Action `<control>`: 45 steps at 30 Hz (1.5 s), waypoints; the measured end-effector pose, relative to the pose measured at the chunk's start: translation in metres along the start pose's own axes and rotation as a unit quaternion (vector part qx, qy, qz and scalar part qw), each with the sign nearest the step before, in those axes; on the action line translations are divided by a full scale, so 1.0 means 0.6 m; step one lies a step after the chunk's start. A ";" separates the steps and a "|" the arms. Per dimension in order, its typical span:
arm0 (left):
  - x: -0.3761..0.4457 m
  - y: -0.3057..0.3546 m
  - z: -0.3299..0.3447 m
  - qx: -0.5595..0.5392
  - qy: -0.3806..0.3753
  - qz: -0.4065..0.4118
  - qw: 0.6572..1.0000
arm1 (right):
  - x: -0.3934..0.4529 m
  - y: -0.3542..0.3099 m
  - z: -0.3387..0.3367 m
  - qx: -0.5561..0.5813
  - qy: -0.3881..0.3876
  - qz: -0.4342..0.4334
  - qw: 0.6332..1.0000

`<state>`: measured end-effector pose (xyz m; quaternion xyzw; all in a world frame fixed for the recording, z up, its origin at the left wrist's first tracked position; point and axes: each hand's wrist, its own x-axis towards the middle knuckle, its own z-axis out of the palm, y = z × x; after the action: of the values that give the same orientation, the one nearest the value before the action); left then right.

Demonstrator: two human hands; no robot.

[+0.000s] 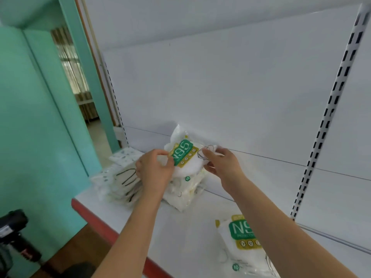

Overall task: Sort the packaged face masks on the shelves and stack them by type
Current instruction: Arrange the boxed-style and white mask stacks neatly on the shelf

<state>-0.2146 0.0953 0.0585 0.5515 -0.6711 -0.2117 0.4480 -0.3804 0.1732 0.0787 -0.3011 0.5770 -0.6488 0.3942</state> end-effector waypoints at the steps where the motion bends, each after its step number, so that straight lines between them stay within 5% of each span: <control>1: -0.011 0.009 -0.005 -0.040 -0.011 0.028 0.999 | -0.014 -0.004 -0.007 -0.008 -0.002 -0.015 1.000; 4: -0.060 0.031 -0.026 -0.142 -0.084 0.035 0.986 | -0.070 -0.011 -0.056 -0.069 -0.018 -0.050 0.996; 8: -0.154 0.028 -0.020 -0.179 -0.065 -0.005 0.982 | -0.158 0.010 -0.175 -0.115 0.040 -0.061 0.991; 11: -0.217 0.037 0.030 -0.192 -0.224 -0.105 0.950 | -0.200 0.058 -0.240 -0.243 0.043 0.008 0.969; 13: -0.251 0.040 0.062 -0.161 -0.290 -0.097 0.938 | -0.210 0.086 -0.262 -0.346 0.046 0.024 0.937; 16: -0.268 0.041 0.080 -0.133 -0.287 -0.045 0.948 | -0.208 0.093 -0.263 -0.354 0.084 0.016 0.931; 20: -0.271 0.029 0.087 -0.037 -0.259 -0.087 0.961 | -0.189 0.102 -0.259 -0.392 0.094 0.079 0.912; 22: -0.272 0.021 0.086 -0.084 -0.331 -0.200 0.919 | -0.184 0.115 -0.260 -0.362 0.056 0.137 0.920; 25: -0.277 0.024 0.085 -0.262 -0.452 -0.314 0.793 | -0.186 0.120 -0.265 -0.281 0.000 0.192 0.940; 30: -0.286 0.030 0.104 -0.302 -0.423 -0.232 0.822 | -0.210 0.124 -0.261 -0.050 -0.068 0.118 0.989; 35: -0.289 0.031 0.122 -0.343 -0.430 -0.206 0.809 | -0.231 0.136 -0.278 -0.055 -0.062 0.052 0.995; 38: -0.291 0.059 0.145 -0.335 -0.465 -0.164 0.803 | -0.250 0.128 -0.307 -0.057 -0.004 0.041 0.998; 45: -0.357 0.165 0.243 -0.236 -0.647 -0.031 0.724 | -0.371 0.118 -0.431 -0.035 0.213 -0.032 0.976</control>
<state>-0.3927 0.2936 -0.0172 0.1770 -0.7090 -0.6825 0.0136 -0.4742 0.4951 -0.0165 -0.1881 0.6601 -0.6897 0.2308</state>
